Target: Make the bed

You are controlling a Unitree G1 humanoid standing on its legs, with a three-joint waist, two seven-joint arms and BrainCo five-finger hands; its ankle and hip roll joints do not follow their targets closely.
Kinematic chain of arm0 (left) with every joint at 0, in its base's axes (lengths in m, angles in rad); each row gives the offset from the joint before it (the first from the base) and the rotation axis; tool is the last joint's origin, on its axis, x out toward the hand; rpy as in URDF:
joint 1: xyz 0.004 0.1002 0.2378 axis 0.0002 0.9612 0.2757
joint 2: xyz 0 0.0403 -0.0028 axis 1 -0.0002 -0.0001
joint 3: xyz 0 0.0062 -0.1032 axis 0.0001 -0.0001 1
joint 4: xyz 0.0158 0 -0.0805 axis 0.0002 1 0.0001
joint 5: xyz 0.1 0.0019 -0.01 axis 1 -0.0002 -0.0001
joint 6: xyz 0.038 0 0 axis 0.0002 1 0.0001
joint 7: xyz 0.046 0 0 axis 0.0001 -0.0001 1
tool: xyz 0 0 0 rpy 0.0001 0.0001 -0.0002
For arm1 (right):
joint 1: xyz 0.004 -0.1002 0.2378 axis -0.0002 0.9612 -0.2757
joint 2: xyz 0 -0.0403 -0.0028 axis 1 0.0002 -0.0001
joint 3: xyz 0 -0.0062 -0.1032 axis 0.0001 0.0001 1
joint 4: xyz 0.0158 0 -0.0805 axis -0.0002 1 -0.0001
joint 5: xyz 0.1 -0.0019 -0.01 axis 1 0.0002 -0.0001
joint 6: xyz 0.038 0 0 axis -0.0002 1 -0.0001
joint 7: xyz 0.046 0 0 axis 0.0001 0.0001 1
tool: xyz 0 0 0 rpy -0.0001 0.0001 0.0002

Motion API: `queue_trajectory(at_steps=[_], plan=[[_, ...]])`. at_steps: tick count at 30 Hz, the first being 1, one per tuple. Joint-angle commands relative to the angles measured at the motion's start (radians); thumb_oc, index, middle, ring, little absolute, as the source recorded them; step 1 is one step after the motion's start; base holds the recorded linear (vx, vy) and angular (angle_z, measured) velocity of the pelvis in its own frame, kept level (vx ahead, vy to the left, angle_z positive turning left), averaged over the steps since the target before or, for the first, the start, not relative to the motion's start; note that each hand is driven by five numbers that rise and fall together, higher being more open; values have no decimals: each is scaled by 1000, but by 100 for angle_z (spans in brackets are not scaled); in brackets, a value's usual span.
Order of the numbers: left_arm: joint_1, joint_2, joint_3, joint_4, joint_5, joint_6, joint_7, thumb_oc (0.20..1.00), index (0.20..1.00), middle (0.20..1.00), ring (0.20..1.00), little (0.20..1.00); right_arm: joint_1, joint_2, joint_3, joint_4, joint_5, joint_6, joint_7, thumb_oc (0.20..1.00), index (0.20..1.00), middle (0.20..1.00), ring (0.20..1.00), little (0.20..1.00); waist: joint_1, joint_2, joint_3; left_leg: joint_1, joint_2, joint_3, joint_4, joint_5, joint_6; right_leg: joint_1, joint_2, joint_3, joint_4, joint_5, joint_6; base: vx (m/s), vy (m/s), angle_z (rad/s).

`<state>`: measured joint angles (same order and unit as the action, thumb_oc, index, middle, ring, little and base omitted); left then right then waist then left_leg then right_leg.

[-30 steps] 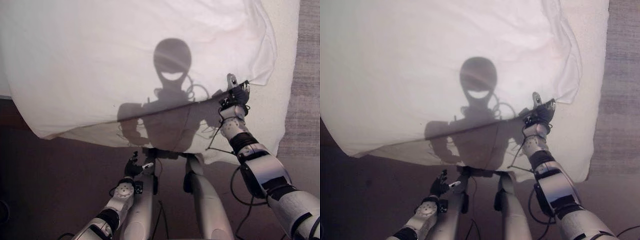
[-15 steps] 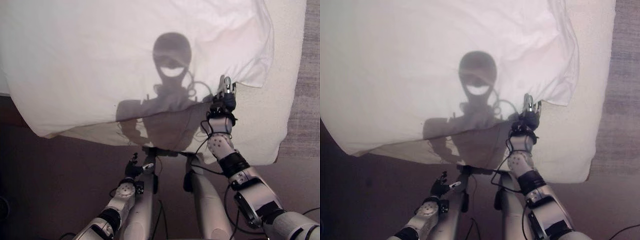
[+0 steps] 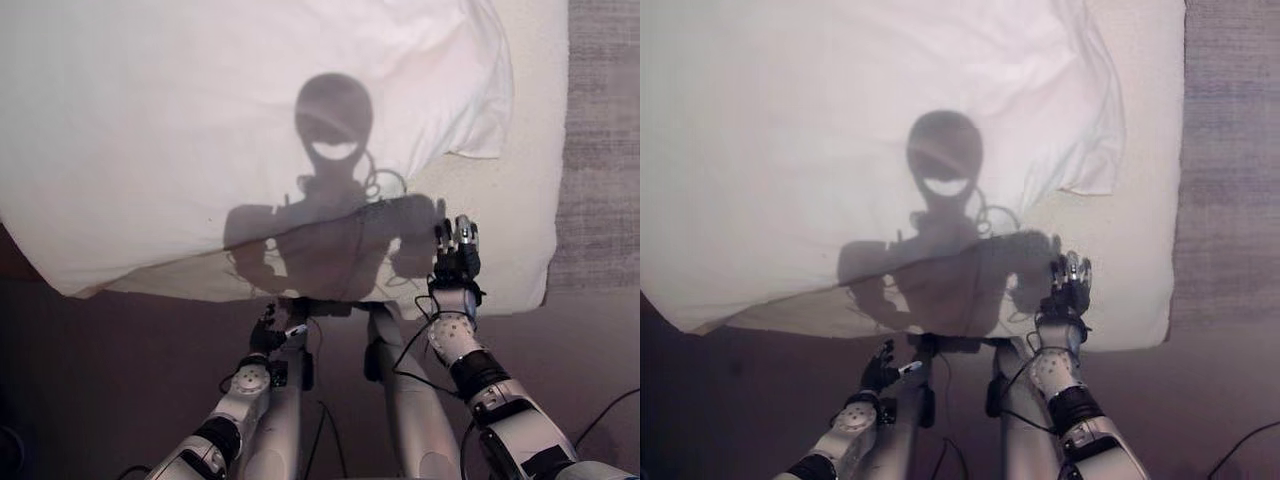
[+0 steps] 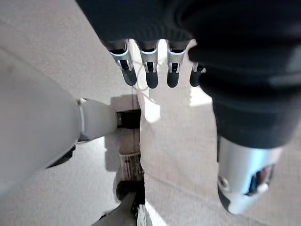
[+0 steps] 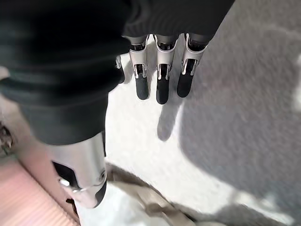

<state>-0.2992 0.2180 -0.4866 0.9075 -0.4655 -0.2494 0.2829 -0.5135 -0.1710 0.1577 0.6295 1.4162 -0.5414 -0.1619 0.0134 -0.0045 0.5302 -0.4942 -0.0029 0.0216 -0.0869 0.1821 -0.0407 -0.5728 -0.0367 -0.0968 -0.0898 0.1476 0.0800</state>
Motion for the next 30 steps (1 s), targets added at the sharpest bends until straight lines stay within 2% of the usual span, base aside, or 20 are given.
queue_trajectory(at_steps=[1,9,17,27,29,30], plan=[[64,9,31,-19,-15,-17,-25,1000,1000,1000,1000,1000,-26,-37,-33,-22,63,11,64,1000,1000,1000,1000,1000,12,1,-10,-4,-21,-11,0,-31,-21,6,-66,15,87,35,71,4,-10,-14],[63,10,29,-23,-24,-17,-50,1000,1000,1000,1000,1000,-135,-83,-2,28,67,44,112,1000,1000,1000,1000,1000,27,16,-10,-25,-16,-11,0,-29,-24,-17,-61,13,84,36,68,2,-9,-2],[67,10,21,-39,-24,-19,-54,1000,1000,1000,1000,1000,-219,-99,15,21,54,32,115,1000,1000,1000,1000,1000,40,27,-10,-50,-12,-15,0,-24,-30,-38,-57,1,87,31,65,11,-20,0],[69,18,24,-58,-4,-16,-43,1000,1000,1000,1000,1000,-193,-96,70,-115,20,15,125,1000,1000,1000,1000,1000,35,8,-10,-68,-2,-19,0,-23,-32,-64,-49,-1,102,24,61,0,0,0],[69,19,28,-57,3,-15,-38,1000,1000,1000,1000,1000,-176,-95,79,-147,2,8,115,1000,1000,1000,1000,1000,31,1,-10,-72,0,-18,0,-23,-32,-69,-49,-3,105,23,60,0,0,0],[66,16,29,-51,4,-10,-30,1000,1000,1000,1000,1000,-159,-85,71,-162,-29,-14,73,1000,1000,1000,1000,1000,26,-4,-10,-73,2,-18,0,-23,-31,-72,-48,-2,108,22,59,0,0,0]])
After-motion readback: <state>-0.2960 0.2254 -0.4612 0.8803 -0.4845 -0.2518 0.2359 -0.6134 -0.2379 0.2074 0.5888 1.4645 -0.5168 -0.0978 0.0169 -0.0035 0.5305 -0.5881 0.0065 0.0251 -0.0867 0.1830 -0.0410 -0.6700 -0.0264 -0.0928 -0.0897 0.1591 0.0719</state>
